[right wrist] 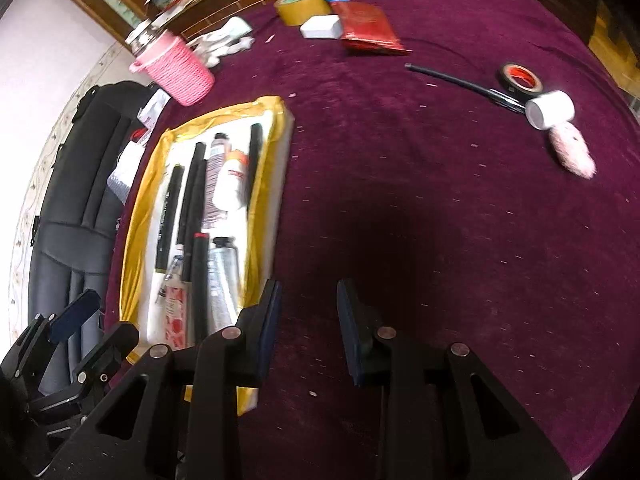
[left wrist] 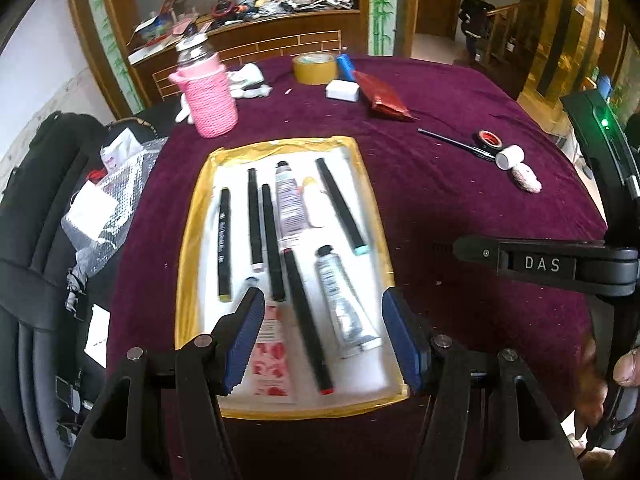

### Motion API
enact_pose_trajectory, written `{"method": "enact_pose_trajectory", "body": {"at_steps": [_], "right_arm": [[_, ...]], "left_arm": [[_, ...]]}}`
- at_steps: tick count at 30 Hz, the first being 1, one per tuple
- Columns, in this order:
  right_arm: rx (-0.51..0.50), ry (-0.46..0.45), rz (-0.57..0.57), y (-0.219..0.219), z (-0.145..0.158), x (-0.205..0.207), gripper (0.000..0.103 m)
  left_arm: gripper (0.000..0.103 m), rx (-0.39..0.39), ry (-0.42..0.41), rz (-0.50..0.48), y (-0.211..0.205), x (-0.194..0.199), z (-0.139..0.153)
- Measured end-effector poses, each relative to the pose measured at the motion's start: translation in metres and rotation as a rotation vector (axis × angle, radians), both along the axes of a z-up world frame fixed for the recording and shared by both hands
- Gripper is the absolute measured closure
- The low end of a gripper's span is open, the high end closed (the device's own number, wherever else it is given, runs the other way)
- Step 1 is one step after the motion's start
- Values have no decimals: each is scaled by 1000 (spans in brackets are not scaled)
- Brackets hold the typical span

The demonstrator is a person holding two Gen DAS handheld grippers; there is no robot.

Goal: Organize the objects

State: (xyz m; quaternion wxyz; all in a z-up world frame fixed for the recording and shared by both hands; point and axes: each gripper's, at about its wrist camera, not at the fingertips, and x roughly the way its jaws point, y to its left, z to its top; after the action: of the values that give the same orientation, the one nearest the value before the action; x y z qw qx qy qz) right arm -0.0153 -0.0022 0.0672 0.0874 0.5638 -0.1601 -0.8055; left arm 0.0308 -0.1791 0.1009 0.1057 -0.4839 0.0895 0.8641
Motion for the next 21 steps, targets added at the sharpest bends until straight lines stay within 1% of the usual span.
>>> {"method": "enact_pose_trajectory", "body": {"at_steps": [9, 11, 13, 16, 21], "right_arm": [[-2, 2, -29, 47, 3, 6, 75], [-6, -4, -41, 59, 2, 6, 70], [-6, -7, -50, 71, 1, 6, 68], [7, -13, -71, 94, -3, 4, 68], [58, -23, -147, 150, -9, -6, 69]], "left_arm": [[48, -7, -6, -33, 49, 7, 4], [48, -4, -13, -35, 59, 7, 3], [48, 1, -27, -36, 67, 7, -1], [48, 16, -50, -34, 78, 8, -5], [48, 42, -81, -20, 93, 10, -12]]}}
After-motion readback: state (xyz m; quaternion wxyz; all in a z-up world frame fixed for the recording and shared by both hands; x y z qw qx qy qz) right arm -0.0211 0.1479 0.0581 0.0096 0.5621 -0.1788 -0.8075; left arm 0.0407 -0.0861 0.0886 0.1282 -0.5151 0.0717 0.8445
